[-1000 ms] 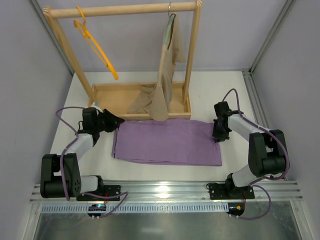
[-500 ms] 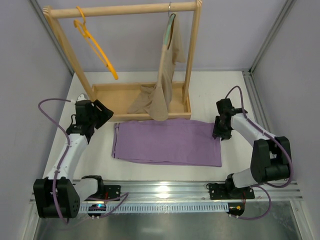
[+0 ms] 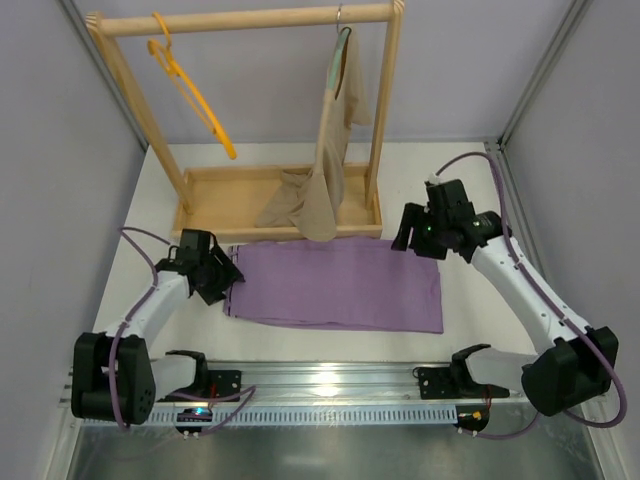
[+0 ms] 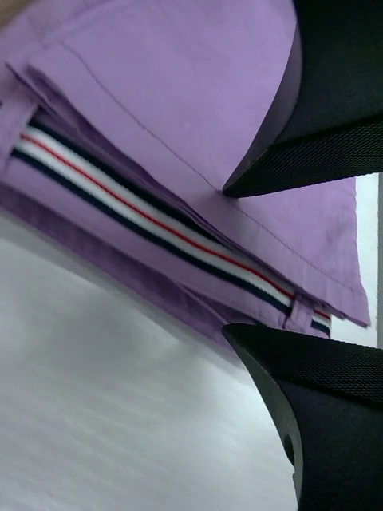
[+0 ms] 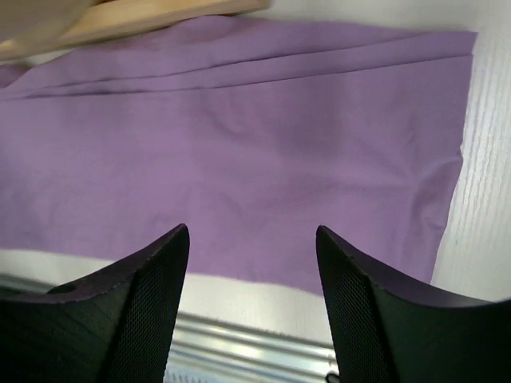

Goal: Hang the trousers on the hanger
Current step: Fold the trousers, then grab a hanger with the left arm

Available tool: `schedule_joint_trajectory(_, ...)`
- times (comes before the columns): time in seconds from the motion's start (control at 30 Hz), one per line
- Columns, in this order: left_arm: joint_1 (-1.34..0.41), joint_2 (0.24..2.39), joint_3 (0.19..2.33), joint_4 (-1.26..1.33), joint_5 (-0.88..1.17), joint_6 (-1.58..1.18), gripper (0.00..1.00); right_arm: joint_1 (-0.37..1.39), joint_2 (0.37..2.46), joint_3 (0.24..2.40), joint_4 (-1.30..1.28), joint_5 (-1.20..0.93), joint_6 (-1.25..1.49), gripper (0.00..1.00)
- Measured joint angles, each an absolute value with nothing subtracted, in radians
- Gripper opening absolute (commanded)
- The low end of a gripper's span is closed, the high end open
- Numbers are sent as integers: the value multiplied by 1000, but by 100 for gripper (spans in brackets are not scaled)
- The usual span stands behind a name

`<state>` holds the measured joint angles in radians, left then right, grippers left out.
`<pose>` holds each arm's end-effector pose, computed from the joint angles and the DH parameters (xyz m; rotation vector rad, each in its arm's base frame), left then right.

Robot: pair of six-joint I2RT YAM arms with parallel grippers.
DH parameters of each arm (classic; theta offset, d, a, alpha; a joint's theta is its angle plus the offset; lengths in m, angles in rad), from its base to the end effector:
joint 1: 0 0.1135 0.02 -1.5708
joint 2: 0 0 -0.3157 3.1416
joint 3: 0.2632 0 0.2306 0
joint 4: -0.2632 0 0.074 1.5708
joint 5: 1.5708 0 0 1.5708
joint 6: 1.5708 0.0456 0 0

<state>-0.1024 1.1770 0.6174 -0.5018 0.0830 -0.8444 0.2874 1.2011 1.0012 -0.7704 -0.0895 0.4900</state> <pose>0.1763 -0.0219 0.2334 -0.9497 2.5218 -0.4194 0.1940 0.0616 0.3239 0.2261 2.5790 0.4110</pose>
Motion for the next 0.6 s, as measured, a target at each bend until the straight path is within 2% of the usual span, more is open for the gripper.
schedule_joint_trajectory(0.07, -99, 1159, 617, -565, 46, -857, 68, 361, 1203, 1145, -835, -65, 504, 69)
schedule_joint_trajectory(0.13, -97, 1102, 641, -646, 7, -858, 77, 444, 1196, 1314, -857, -46, 519, 71)
schedule_joint_trajectory(0.2, -97, 1014, 730, -736, -51, -855, 81, 529, 1179, 1456, -854, -33, 535, 71)
schedule_joint_trajectory(0.4, -95, 900, 1283, -819, -175, -799, 81, 722, 1120, 1667, -831, 9, 573, 71)
schedule_joint_trajectory(0.6, -95, 1048, 1744, -859, -153, -740, 82, 803, 1160, 1738, -794, 40, 576, 71)
